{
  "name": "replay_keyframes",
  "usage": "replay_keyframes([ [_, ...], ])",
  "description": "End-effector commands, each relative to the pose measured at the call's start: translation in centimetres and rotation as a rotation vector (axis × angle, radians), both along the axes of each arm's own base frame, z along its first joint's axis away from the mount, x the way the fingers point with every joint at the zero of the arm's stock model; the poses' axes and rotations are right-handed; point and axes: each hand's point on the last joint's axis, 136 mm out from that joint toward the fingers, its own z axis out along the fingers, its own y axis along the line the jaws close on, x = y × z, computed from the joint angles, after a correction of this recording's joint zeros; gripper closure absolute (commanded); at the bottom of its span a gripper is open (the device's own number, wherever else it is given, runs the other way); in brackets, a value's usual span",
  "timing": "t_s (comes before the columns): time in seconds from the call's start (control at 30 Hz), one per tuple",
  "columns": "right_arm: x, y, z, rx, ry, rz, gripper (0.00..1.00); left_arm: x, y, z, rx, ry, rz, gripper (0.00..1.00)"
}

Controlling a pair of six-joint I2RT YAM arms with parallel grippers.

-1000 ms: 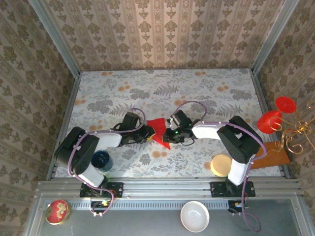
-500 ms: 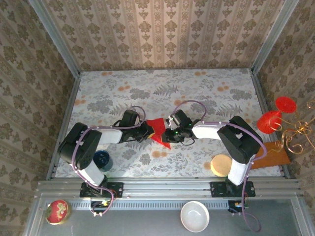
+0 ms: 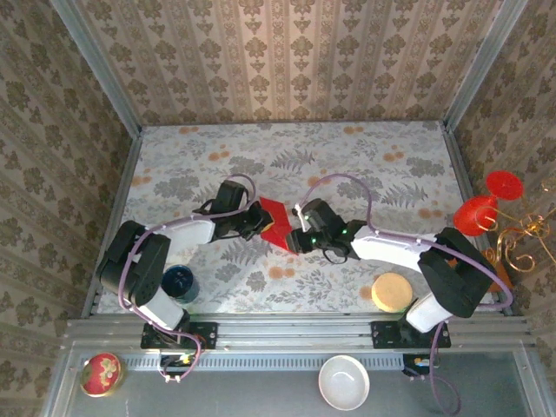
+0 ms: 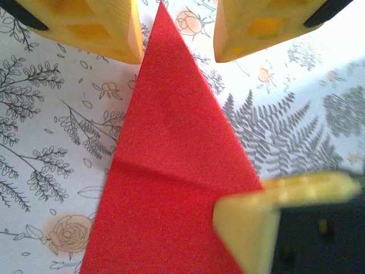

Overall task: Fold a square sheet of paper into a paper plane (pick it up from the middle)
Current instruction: Fourth fold the wing at the center of the table.

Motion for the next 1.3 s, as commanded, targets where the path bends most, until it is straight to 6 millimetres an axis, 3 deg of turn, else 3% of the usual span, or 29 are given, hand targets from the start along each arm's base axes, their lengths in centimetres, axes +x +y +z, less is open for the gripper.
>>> replay_keyframes([
  [0.0, 0.5, -1.0, -0.7, -0.152, -0.122, -0.01, 0.59, -0.1, 0.3, -0.1, 0.053, 0.034, 0.02, 0.97],
  [0.23, 0.4, 0.9, -2.4, -0.244, -0.148, 0.036, 0.58, 0.1, 0.0, -0.6, 0.077, 0.068, 0.025, 0.97],
  [0.53, 1.1, 2.1, -2.7, -0.277, -0.178, 0.051, 0.59, 0.0, -0.2, -0.8, 0.089, 0.086, 0.021, 0.97],
  [1.27, 1.0, 1.3, -4.1, -0.38, -0.214, 0.084, 0.71, -0.4, -0.1, -1.1, 0.107, 0.111, 0.012, 0.96],
])
